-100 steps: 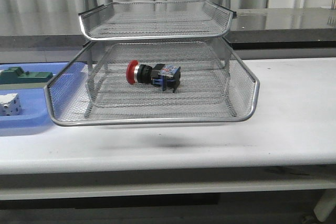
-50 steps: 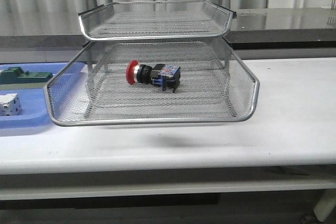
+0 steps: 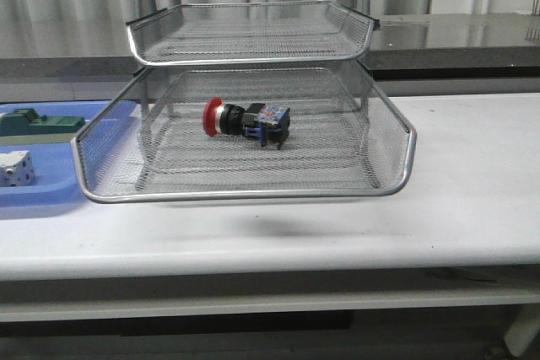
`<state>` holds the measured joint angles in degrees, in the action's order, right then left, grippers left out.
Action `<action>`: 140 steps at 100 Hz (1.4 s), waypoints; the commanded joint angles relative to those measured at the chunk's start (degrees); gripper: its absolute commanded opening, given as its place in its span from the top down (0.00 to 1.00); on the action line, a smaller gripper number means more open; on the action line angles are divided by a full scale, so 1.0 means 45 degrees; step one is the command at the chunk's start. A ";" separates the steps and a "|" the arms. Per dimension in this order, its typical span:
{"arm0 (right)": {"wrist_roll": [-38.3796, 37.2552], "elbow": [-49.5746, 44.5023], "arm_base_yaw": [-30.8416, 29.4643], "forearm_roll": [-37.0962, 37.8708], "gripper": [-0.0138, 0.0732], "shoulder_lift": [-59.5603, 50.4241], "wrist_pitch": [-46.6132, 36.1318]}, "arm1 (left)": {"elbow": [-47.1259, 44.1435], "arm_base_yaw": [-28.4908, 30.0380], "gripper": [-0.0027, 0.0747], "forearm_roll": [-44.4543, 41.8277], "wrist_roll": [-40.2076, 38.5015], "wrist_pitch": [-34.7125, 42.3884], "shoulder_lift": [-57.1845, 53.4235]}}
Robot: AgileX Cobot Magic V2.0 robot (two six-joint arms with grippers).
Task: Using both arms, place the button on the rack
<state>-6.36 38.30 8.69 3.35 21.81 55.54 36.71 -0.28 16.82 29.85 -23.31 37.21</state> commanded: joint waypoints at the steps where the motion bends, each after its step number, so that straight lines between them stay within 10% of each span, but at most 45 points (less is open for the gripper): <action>1: 0.0048 0.0408 -0.0007 0.0146 0.92 0.0060 -0.0715 | -0.0820 0.0017 0.41 0.0623 -0.0150 0.1843 -0.1067; 80: 0.0048 0.0408 -0.0007 0.0146 0.92 0.0060 -0.0715 | -0.4605 0.0017 0.43 0.2119 -0.0150 0.3822 -0.5794; 118: 0.0048 0.0408 -0.0007 0.0146 0.92 0.0060 -0.0715 | -0.4605 0.0017 0.99 0.2119 -0.0150 0.3822 -0.5794; 140: 0.0048 0.0408 -0.0007 0.0146 0.92 0.0060 -0.0715 | -0.4605 0.0017 0.99 0.2119 -0.0128 0.3822 -0.5794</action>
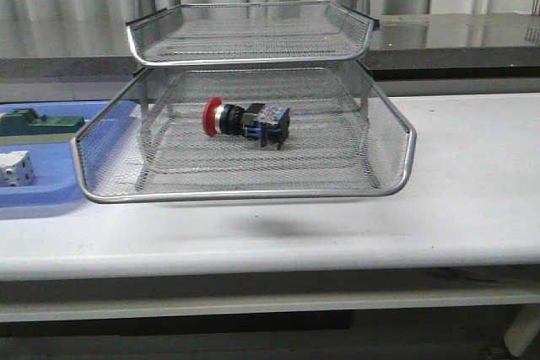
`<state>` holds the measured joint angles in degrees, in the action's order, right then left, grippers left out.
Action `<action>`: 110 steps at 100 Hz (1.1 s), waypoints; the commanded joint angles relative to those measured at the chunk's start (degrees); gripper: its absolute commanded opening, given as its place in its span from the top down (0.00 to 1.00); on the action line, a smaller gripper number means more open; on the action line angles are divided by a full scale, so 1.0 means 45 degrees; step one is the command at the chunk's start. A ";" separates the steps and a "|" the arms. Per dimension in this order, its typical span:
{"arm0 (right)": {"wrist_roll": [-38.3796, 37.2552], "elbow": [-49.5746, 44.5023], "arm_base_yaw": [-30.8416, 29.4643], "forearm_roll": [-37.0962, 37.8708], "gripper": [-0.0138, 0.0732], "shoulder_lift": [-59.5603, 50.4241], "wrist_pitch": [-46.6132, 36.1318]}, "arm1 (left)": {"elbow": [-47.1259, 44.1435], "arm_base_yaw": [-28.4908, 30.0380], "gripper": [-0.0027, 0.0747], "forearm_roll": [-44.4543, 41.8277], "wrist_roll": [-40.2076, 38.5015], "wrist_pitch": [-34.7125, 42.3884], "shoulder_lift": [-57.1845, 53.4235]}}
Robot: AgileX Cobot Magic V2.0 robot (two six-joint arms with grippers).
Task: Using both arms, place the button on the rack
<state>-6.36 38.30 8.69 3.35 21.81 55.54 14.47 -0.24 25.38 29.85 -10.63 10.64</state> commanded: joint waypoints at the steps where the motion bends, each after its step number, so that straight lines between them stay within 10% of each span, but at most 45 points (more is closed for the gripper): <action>1: 0.0048 0.0408 -0.0007 0.0146 0.92 0.0060 -0.0715 | 0.0337 0.0010 0.99 0.0216 -0.0128 0.1004 0.0111; 70: 0.0048 0.0408 -0.0007 -0.0204 0.92 0.0132 -0.1414 | 0.0337 0.0010 0.99 0.0216 -0.0128 0.1004 0.0111; 110: 0.0410 0.0408 -0.0007 -0.4491 0.92 0.4218 -0.2972 | 0.0337 0.0010 0.99 0.0216 -0.0128 0.1004 0.0111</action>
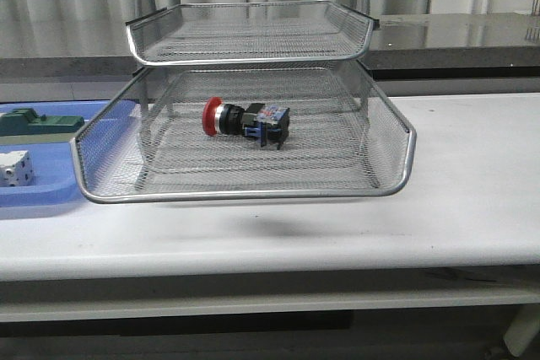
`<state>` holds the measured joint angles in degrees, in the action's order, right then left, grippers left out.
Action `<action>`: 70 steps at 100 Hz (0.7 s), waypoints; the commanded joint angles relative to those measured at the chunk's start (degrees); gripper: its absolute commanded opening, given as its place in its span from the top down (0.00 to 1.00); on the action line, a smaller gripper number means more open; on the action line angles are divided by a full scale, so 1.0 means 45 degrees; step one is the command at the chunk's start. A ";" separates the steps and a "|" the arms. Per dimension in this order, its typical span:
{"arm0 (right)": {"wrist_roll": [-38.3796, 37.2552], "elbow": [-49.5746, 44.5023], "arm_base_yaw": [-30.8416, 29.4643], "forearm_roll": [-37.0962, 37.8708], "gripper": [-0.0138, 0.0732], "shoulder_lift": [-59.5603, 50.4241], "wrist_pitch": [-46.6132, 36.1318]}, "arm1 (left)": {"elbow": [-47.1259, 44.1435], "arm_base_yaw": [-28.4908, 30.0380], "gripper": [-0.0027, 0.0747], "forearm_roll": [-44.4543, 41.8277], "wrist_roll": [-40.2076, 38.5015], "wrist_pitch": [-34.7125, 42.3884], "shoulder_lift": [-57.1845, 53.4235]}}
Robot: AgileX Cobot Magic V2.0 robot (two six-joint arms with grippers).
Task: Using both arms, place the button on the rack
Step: 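Reach the right gripper to the front edge of the middle tray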
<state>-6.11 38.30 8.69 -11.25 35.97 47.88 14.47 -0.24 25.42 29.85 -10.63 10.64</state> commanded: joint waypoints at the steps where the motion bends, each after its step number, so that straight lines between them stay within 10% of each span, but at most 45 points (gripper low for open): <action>1: 0.0442 0.0408 -0.0007 -0.1413 0.92 0.1353 -0.1340 | 0.0337 0.0010 0.99 0.0208 -0.0128 0.1004 0.0111; 70: 0.2547 0.0408 0.3189 -0.5571 0.92 0.7461 -0.4213 | 0.0337 0.0010 0.99 0.0208 -0.0128 0.1004 0.0111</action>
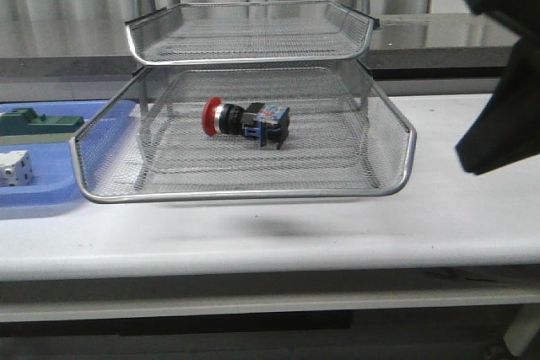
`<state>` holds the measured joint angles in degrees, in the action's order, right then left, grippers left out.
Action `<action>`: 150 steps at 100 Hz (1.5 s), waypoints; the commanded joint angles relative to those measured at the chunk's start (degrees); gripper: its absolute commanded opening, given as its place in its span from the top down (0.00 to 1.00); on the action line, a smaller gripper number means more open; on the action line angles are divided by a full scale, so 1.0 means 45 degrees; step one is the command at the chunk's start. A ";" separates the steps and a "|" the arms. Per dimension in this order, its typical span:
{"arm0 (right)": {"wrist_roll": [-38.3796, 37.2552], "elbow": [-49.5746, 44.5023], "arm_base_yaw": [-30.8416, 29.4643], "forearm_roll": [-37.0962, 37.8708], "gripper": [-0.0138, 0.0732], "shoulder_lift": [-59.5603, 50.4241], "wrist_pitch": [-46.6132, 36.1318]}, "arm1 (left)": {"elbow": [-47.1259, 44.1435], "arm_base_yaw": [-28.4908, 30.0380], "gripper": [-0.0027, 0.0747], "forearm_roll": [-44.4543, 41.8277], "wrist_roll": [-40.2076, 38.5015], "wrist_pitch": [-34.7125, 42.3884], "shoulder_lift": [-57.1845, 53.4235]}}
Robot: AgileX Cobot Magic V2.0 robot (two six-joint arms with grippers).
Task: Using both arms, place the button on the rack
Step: 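Reach the right gripper to the front edge of the middle tray, then push the middle tray back into the rack with the right gripper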
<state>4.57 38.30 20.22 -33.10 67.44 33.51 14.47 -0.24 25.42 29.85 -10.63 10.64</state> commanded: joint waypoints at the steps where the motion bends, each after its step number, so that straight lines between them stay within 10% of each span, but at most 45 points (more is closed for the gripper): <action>1: 0.0175 0.0408 0.0678 -0.0743 0.92 0.0584 -0.1060 | 0.0337 0.0010 0.99 0.0208 -0.0128 0.1004 0.0111; 65: 0.0175 0.0586 0.3651 -0.2068 0.92 0.4064 -0.4604 | 0.0337 0.0010 0.99 0.0208 -0.0128 0.1004 0.0111; 150: 0.0226 0.3636 0.3883 -0.1775 0.92 0.6886 -0.6653 | 0.0332 0.0010 0.99 0.0208 -0.0128 0.1004 0.0111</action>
<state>4.69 51.88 37.82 -42.03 99.56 7.56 14.47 -0.24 25.42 29.85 -10.63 10.64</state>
